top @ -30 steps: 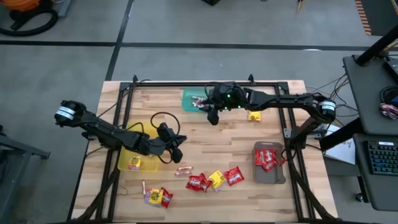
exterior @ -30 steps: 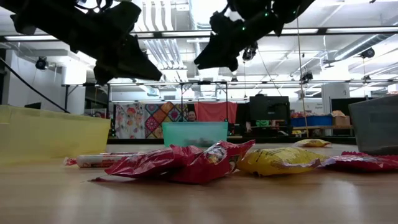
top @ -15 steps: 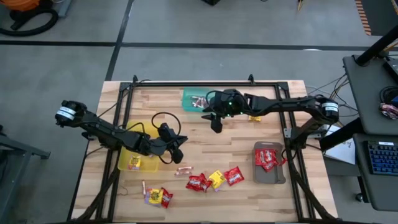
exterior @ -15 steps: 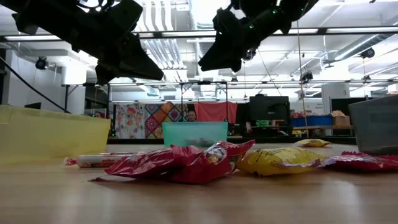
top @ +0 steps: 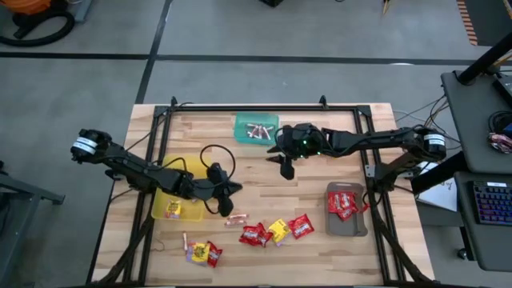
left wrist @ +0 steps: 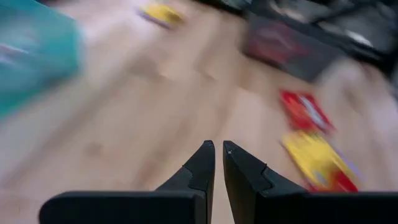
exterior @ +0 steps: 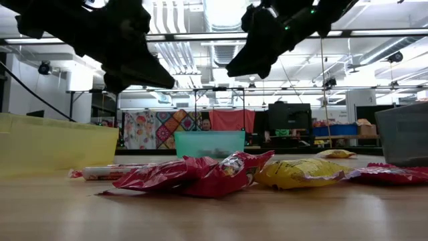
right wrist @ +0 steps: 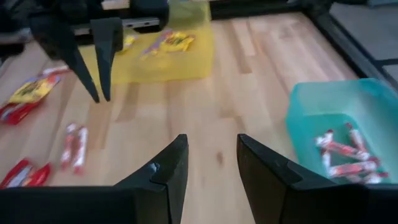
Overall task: Sort candy
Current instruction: Put the red candy into the black bin
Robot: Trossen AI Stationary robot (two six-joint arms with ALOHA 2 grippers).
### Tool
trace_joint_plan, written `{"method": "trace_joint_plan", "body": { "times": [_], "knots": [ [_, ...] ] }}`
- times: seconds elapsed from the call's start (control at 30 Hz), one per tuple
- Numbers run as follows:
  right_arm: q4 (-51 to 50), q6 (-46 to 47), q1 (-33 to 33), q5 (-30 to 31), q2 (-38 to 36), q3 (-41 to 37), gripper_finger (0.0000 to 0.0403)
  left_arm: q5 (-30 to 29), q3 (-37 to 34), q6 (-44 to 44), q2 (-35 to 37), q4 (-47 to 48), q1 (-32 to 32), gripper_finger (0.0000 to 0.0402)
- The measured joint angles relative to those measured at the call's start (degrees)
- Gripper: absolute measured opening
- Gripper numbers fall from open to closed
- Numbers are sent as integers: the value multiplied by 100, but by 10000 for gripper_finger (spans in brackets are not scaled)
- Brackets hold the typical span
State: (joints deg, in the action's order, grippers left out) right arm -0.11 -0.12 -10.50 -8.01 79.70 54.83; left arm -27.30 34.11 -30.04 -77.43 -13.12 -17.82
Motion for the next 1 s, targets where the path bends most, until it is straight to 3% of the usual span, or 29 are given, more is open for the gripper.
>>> {"method": "trace_joint_plan", "body": {
  "times": [0.23,0.47,0.8,1.0],
  "knots": [
    [-745,79,421,-7,-357,-4,126,1873,-7,-85,2,126,0,17],
    [-1360,533,735,-1,-758,-4,125,2943,-7,-750,0,240,0,17],
    [-1833,853,889,5,-994,-2,125,3769,22,-2149,-2,494,-534,17],
    [-1851,676,887,54,-936,-2,124,3885,837,-2380,-297,1575,-1103,17]
  ]
}}
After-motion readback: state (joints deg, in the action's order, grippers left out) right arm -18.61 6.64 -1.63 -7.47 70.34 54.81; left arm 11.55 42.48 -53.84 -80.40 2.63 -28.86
